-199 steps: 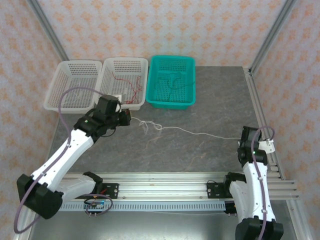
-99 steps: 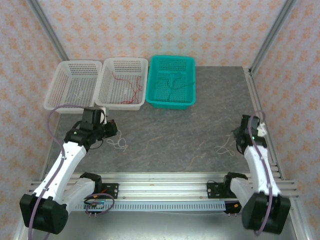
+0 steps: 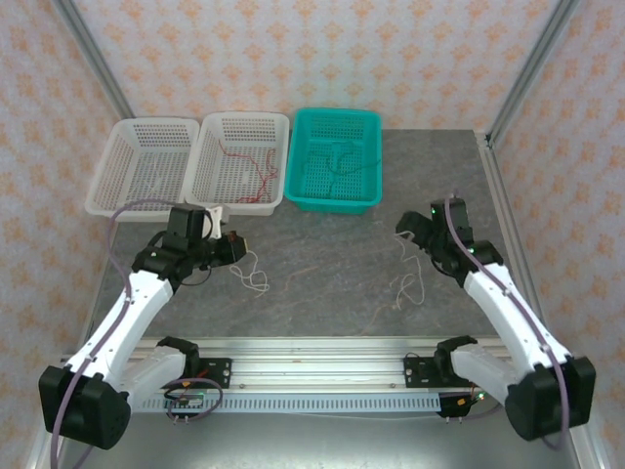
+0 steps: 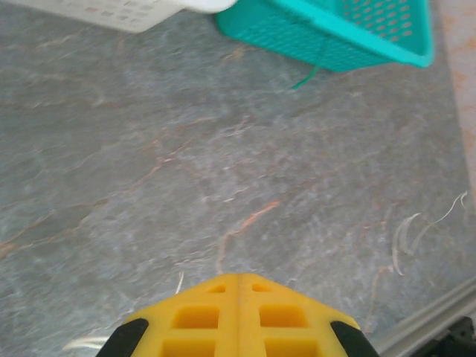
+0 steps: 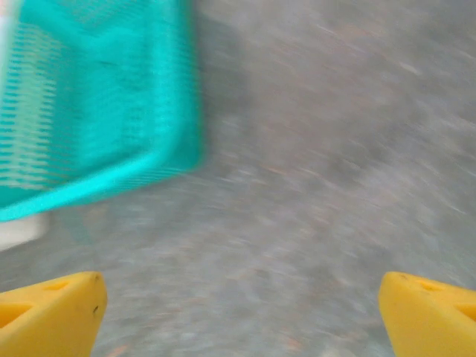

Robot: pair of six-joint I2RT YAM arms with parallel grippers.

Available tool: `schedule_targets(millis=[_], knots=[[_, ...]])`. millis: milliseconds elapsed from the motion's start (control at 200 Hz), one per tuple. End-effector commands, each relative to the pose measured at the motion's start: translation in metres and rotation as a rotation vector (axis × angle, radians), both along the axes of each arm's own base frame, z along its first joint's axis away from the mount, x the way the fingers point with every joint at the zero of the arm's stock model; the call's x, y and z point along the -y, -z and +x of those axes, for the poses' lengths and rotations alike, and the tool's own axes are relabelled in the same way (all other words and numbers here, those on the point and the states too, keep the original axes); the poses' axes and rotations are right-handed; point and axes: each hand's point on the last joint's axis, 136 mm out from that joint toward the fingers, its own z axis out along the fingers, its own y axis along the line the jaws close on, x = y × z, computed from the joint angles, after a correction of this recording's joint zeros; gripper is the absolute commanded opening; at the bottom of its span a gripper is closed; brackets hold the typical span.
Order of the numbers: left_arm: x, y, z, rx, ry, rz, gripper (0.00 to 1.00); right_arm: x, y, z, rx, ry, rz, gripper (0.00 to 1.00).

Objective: Untangle the cables

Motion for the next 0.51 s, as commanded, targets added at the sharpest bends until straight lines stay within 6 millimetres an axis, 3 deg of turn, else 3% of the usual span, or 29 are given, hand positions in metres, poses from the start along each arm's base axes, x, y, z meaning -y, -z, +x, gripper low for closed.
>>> schedule_targets(millis=[0, 105, 160, 295, 400, 500], knots=[[0.01, -0.05, 0.009, 0.114, 0.017, -0.06, 0.0, -0.072, -0.02, -0.006, 0.13, -0.337, 0.029, 0.92], [0.011, -0.077, 0.011, 0.157, 0.009, -0.08, 0.0, -0.151, -0.031, -0.03, 0.265, -0.643, 0.073, 0.93], [0.012, -0.088, 0.011, 0.171, 0.015, -0.084, 0.0, -0.18, -0.032, -0.042, 0.304, -0.749, 0.074, 0.95], [0.016, -0.103, 0.011, 0.198, 0.032, -0.099, 0.0, -0.236, -0.056, -0.062, 0.45, -0.938, 0.167, 0.99], [0.025, -0.105, 0.011, 0.198, 0.06, -0.129, 0.0, -0.276, -0.062, -0.077, 0.54, -1.102, 0.184, 0.99], [0.033, -0.11, 0.011, 0.204, 0.082, -0.156, 0.0, -0.308, -0.055, -0.083, 0.587, -1.203, 0.149, 0.99]])
